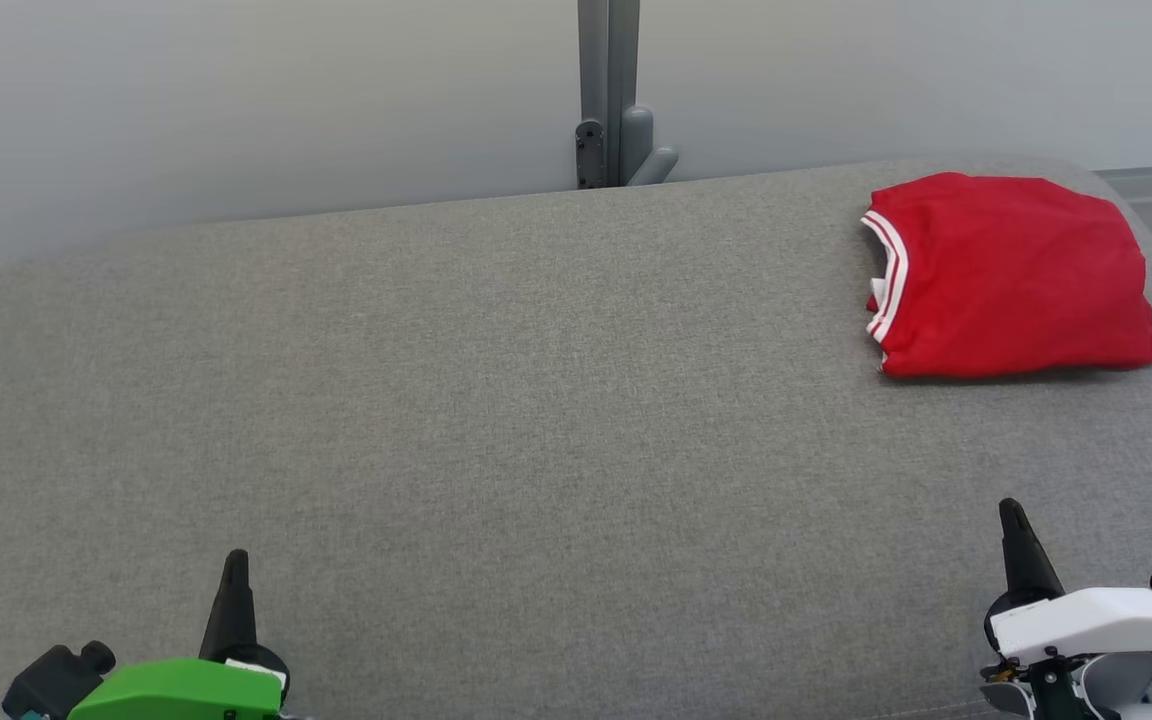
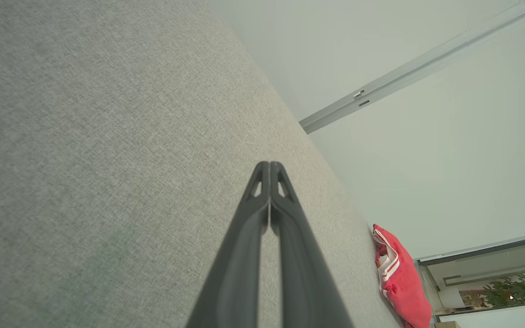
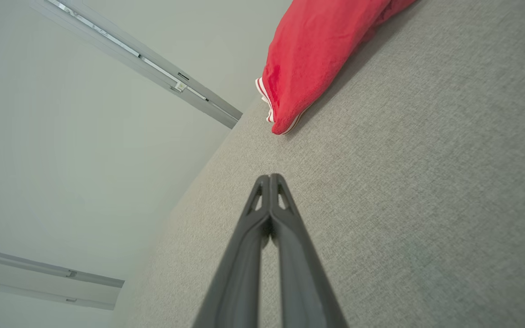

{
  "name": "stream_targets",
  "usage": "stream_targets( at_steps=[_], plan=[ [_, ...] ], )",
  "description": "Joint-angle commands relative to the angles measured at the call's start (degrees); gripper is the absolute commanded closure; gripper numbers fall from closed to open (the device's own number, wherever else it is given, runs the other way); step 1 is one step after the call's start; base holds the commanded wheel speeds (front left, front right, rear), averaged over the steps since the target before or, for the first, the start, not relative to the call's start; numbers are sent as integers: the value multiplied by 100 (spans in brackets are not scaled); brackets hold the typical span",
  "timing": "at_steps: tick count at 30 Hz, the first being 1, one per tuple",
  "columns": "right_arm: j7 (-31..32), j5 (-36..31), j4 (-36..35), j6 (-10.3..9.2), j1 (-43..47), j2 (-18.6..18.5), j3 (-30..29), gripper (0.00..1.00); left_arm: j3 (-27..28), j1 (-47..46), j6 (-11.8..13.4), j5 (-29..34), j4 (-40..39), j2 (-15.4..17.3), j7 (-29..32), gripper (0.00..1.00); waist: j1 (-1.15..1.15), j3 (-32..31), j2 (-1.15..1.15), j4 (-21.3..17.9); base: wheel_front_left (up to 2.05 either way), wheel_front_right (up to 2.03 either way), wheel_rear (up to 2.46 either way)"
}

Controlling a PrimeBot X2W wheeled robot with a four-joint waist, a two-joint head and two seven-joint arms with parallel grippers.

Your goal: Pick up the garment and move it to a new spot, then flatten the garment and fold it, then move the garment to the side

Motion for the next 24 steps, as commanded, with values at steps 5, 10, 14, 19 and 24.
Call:
stream_targets(
  at_steps=[5, 10, 14, 19, 24],
  plan=[
    [108, 498, -80, -2, -161, -54, 11, 100, 73, -196, -63, -411, -89, 35, 105, 100, 0, 4, 0, 21, 0, 0, 0],
    [172, 789, -81, -2, -192, -56, 14, 100, 102, -231, -78, -635, -99, 36, 165, 100, 0, 8, 0, 36, 0, 0, 0],
    [232, 1067, -83, -2, -210, -58, 18, 100, 128, -267, -95, -849, -109, 38, 225, 100, 0, 11, 0, 51, 0, 0, 0],
    [309, 1401, -86, -2, -253, -62, 22, 100, 161, -316, -105, -1130, -120, 40, 304, 100, 0, 15, 0, 70, 0, 0, 0],
    [377, 1720, -89, -2, -279, -66, 26, 100, 193, -353, -126, -1385, -127, 42, 372, 100, 0, 19, 0, 89, 0, 0, 0]
  ],
)
